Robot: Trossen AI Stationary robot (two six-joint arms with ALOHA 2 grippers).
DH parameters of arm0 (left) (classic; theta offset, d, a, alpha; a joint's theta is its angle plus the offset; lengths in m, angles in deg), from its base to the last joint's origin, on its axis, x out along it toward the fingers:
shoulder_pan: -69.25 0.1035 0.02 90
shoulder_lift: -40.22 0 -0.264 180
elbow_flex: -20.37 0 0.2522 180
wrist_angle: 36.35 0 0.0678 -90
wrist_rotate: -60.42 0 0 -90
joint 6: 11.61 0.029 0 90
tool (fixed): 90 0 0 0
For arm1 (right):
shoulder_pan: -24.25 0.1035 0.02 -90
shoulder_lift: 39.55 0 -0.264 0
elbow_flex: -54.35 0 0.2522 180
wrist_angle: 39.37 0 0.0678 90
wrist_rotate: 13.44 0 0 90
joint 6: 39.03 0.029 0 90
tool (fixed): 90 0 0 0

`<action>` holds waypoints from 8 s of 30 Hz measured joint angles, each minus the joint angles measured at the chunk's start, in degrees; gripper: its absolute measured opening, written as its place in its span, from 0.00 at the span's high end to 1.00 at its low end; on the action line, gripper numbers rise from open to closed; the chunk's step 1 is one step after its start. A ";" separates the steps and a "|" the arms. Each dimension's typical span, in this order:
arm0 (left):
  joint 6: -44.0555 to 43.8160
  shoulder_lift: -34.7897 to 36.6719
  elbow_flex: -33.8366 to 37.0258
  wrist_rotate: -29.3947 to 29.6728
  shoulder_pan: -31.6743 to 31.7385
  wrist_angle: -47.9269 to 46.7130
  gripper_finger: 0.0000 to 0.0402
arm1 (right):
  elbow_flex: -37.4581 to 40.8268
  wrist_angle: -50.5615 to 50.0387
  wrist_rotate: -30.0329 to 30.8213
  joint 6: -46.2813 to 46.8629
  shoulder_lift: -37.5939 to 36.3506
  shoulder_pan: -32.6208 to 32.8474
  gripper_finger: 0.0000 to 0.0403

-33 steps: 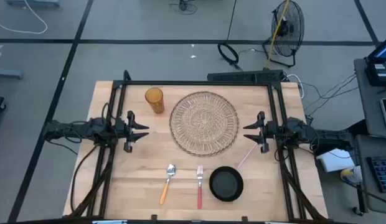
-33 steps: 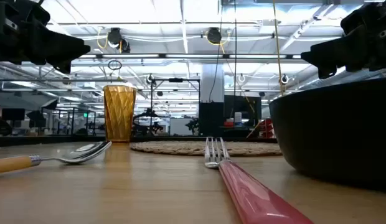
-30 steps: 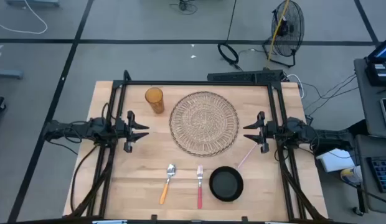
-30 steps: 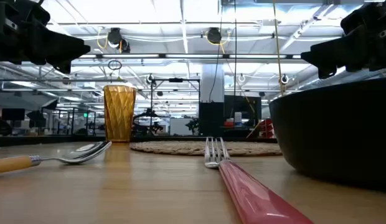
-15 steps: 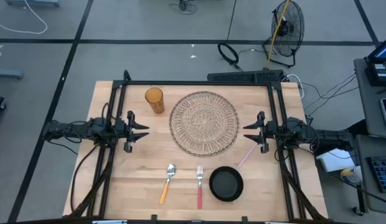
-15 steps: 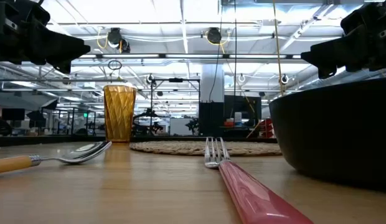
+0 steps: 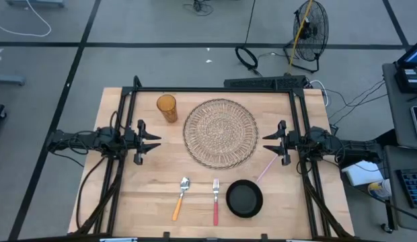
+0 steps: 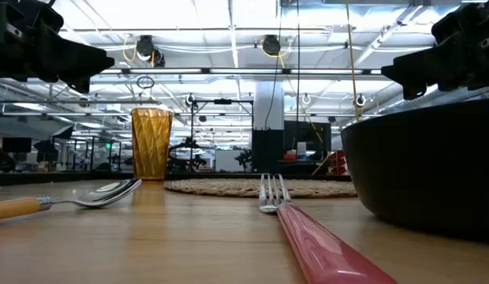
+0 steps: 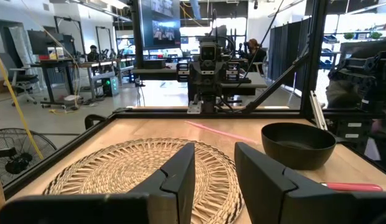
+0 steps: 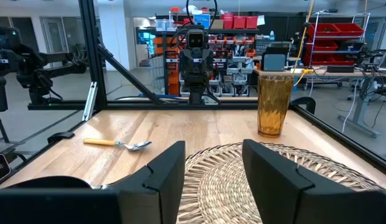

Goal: Pick & Place Utensil

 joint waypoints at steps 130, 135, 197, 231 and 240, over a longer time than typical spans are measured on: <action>-0.22 -15.20 -16.51 -1.49 -1.77 2.25 0.70 | -17.52 22.77 -13.38 -5.62 23.12 -0.04 0.61; 0.46 -22.26 -22.49 -1.49 -1.76 0.39 0.70 | -17.77 22.59 -12.73 -5.17 23.15 -0.04 0.61; -6.27 -57.92 -30.40 12.55 -20.83 0.02 0.70 | -33.26 -10.31 16.60 34.84 67.19 32.70 0.62; -6.08 -57.90 -30.38 12.55 -20.83 -0.04 0.70 | -33.24 -11.23 14.97 40.09 75.32 33.40 0.78; -6.03 -57.90 -30.38 12.53 -20.83 -0.09 0.70 | -33.22 -11.27 15.02 39.81 75.30 33.40 0.99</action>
